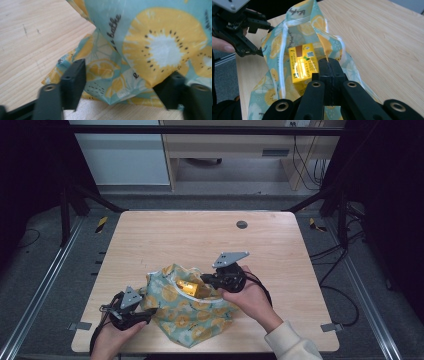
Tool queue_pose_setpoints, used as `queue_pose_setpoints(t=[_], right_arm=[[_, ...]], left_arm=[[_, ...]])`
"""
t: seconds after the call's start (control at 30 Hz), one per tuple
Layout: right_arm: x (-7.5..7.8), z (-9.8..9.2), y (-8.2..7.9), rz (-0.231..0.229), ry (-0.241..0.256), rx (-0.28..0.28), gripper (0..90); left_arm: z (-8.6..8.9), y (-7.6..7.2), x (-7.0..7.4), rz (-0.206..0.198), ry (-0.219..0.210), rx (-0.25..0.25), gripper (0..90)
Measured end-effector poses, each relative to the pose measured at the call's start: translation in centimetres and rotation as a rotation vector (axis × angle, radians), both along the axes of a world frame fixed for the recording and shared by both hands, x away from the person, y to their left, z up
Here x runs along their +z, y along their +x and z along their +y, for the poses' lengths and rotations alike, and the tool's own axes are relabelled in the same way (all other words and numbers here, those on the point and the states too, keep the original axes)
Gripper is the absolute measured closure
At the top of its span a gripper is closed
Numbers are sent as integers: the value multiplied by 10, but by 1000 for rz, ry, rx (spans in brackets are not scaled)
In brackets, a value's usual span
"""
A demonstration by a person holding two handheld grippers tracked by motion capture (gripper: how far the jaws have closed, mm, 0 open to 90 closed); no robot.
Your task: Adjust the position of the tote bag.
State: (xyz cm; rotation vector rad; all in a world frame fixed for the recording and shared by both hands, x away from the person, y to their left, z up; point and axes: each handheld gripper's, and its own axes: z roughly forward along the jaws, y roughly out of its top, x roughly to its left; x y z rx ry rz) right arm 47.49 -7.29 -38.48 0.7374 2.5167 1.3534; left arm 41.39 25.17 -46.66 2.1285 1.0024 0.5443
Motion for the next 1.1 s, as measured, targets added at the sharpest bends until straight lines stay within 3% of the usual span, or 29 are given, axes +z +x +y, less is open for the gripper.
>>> queue_pose_setpoints(t=[0.07, 0.2, 0.37, 0.5, 0.87, 1.1], right_arm=[[-1, 2, -3, -10, 13, 16, 900], [-3, 7, -8, -7, 17, 41, 900], [-6, 9, -17, -12, 24, 61, 900], [-8, 11, -25, -25, 24, 86, 900], [-17, 14, -43, -25, 11, 122, 900], [-25, 17, -48, -20, 3, 132, 900]], left_arm=[[2, -2, 4, -22, -50, -6, 285], [3, -3, 7, -31, -73, -3, 223], [4, -6, 16, -63, -140, -11, 212], [-1, -10, 21, -70, -129, -25, 206], [-2, -13, 32, -97, -187, -16, 202], [-5, -14, 34, -114, -177, -1, 201]])
